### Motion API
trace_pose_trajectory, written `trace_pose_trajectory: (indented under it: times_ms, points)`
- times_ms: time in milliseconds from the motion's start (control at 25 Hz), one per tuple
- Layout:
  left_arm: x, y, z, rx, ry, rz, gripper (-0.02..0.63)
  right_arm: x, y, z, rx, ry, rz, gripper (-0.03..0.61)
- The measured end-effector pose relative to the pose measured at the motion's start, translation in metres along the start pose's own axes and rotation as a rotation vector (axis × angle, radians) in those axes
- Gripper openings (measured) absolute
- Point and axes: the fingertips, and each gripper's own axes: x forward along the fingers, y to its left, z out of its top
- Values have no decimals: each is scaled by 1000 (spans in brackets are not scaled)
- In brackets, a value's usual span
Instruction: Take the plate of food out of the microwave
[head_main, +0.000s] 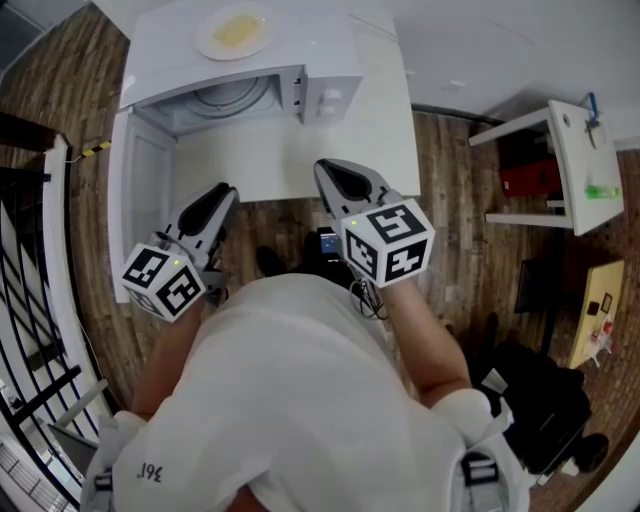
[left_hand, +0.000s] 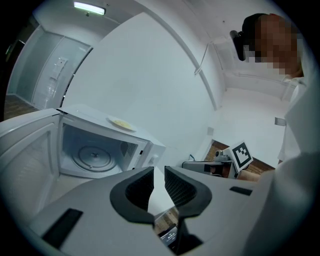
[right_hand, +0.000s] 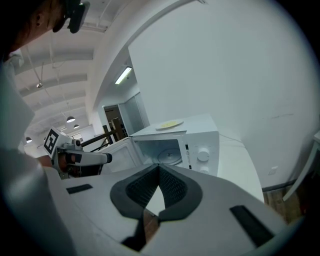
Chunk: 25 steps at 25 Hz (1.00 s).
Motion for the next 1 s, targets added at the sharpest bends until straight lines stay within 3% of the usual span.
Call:
trace_pose_trajectory:
  times_ms: [1000]
  points:
    - [2,8,-6,-21,10,-7,72,-1,-8,14,-57,-29,-60,0]
